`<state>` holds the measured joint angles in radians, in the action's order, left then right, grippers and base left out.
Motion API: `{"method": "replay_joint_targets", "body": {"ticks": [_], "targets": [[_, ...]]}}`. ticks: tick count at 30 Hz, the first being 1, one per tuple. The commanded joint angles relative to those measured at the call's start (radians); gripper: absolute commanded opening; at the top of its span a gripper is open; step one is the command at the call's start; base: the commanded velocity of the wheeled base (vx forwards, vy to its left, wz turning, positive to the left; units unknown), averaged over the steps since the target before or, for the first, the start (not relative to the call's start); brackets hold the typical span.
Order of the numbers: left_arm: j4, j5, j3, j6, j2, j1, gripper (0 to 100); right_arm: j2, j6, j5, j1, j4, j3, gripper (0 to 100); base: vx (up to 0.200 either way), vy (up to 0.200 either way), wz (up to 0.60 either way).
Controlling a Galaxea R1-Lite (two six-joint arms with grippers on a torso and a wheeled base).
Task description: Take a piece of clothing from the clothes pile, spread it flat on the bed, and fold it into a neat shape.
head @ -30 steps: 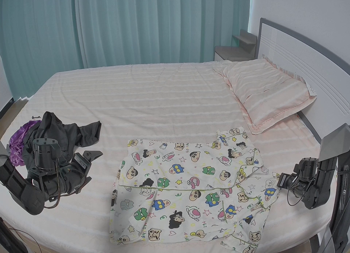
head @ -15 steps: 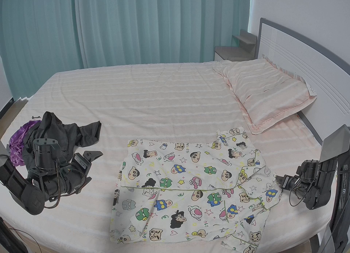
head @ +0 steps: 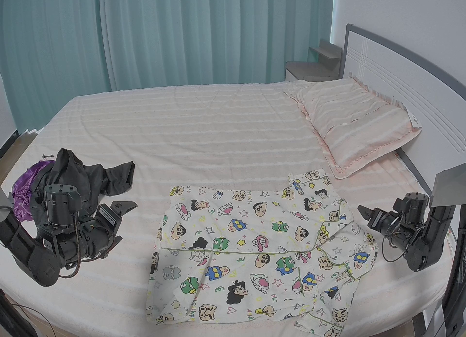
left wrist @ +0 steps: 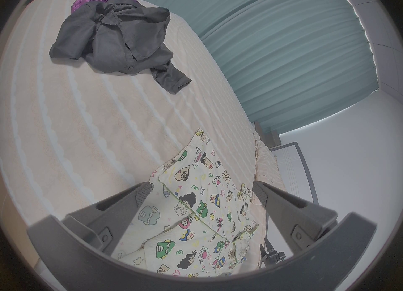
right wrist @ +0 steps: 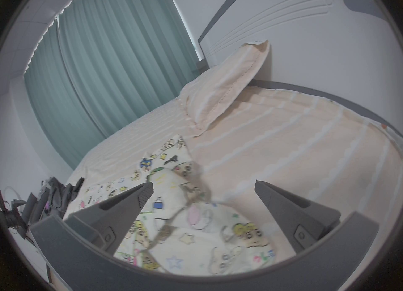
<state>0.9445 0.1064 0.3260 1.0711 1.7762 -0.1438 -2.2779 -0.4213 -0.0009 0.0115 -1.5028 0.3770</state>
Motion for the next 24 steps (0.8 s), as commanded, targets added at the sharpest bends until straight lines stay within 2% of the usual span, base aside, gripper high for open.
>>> {"method": "replay_joint_targets", "body": {"ticks": [1, 5, 11, 15, 19, 24], "targets": [[0.0, -0.001, -0.004, 0.007, 0.0, -0.013, 100, 0.011, -0.048, -0.001, -0.087, 0.015, 0.006, 100, 0.0, 0.0, 0.0], [0.002, 0.001, -0.019, 0.007, -0.001, -0.037, 100, 0.011, -0.128, -0.01, -0.159, 0.012, -0.01, 100, 0.0, 0.0, 0.0], [0.007, 0.004, -0.059, 0.0, -0.003, -0.106, 100, 0.058, -0.197, -0.007, -0.209, 0.001, -0.099, 100, 0.0, 0.0, 0.0], [0.025, 0.003, -0.087, 0.001, 0.005, -0.157, 100, 0.075, -0.304, -0.001, -0.242, -0.016, -0.153, 100, 0.0, 0.0, 0.0], [0.027, 0.001, -0.094, 0.01, 0.032, -0.174, 100, 0.066, -0.393, 0.001, -0.275, -0.051, -0.178, 100, 0.0, 0.0, 0.0], [0.025, 0.003, -0.104, 0.033, 0.063, -0.177, 100, 0.077, -0.433, -0.001, -0.306, -0.063, -0.211, 100, -0.2, 0.0, 0.0]]}}
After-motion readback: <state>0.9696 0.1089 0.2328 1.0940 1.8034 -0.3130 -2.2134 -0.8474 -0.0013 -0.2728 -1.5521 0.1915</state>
